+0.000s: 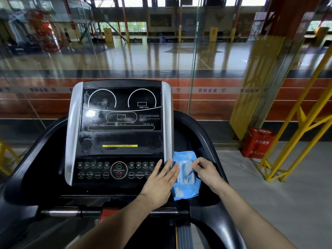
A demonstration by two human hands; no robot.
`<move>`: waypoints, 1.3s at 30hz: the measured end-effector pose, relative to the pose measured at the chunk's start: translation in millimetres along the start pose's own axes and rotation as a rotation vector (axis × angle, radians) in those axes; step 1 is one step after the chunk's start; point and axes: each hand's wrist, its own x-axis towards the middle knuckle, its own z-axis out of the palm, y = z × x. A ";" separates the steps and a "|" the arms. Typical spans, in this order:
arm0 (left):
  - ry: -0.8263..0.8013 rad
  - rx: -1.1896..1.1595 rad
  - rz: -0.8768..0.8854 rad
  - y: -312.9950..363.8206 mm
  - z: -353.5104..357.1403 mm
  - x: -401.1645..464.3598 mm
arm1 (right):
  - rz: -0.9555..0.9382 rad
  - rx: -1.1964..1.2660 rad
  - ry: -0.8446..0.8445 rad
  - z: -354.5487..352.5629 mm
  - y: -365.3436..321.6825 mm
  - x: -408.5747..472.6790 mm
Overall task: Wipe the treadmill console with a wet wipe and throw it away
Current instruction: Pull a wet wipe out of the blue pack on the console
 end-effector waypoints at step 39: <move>0.000 -0.006 -0.021 2.2 -6.2 0.2 | -0.016 -0.896 0.204 30.2 -2.0 22.2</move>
